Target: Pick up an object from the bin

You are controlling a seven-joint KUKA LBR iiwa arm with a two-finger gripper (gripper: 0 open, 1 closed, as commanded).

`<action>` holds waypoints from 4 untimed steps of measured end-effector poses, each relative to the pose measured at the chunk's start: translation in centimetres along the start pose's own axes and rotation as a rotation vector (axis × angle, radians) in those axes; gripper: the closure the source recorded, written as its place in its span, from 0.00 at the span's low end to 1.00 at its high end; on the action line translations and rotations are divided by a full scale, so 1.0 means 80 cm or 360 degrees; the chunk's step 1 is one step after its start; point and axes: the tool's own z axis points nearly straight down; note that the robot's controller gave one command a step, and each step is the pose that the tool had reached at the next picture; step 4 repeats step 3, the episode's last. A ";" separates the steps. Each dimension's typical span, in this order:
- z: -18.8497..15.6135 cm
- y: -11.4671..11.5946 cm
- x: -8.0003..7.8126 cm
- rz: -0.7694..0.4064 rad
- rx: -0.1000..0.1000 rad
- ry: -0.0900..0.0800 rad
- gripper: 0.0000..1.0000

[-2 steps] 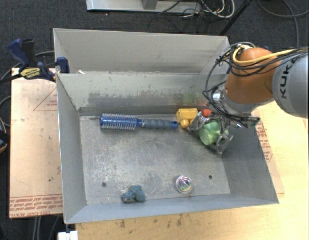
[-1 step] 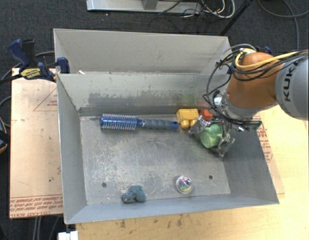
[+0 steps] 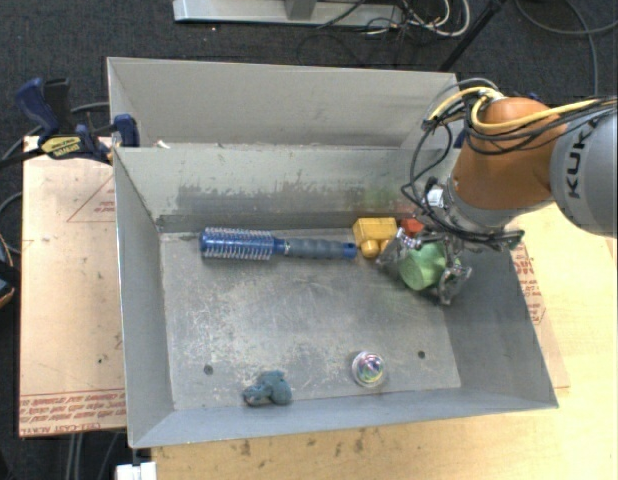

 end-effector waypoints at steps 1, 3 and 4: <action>0.000 0.003 0.002 -0.0057 -0.0015 0.0003 0.00; -0.155 0.027 -0.010 -0.0433 -0.0005 0.0034 1.00; -0.155 0.027 -0.010 -0.0433 -0.0005 0.0034 1.00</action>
Offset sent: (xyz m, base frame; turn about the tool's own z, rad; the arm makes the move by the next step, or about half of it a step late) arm -0.0184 -0.0267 -0.0066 -0.0422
